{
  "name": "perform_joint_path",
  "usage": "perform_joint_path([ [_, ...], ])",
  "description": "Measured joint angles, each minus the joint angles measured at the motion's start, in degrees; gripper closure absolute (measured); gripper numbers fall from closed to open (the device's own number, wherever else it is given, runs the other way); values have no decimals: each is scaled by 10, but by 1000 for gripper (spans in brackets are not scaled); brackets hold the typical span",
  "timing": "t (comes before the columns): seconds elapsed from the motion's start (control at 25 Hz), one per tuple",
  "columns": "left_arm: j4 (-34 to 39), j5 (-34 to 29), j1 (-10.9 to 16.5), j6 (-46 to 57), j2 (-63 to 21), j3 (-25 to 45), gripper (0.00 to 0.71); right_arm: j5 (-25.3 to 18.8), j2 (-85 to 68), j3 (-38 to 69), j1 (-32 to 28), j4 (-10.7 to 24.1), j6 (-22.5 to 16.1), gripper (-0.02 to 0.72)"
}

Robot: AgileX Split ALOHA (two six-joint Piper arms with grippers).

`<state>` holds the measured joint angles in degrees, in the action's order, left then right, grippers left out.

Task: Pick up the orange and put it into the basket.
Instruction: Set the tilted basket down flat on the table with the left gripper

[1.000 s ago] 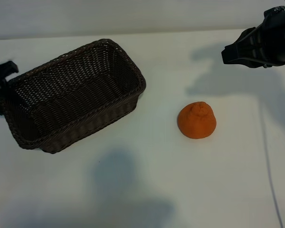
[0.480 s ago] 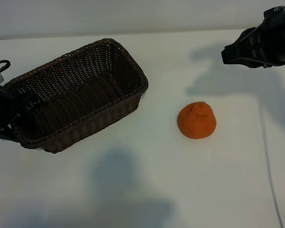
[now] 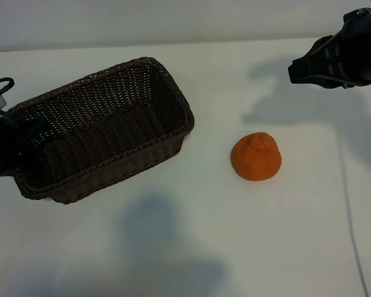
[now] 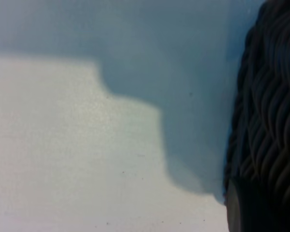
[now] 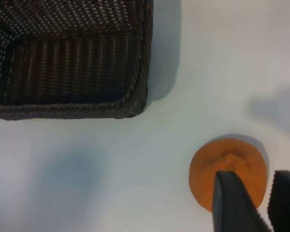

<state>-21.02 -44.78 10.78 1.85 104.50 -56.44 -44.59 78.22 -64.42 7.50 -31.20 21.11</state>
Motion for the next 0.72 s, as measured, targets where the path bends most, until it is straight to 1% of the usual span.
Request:
perform_joint_path([
  [0.52, 3, -24, 0, -15, -4, -3, 557, 0, 0, 0, 0, 0, 0, 471],
  [0.72, 21, -77, 0, -19, -41, -43, 558, 0, 0, 0, 0, 0, 0, 471],
])
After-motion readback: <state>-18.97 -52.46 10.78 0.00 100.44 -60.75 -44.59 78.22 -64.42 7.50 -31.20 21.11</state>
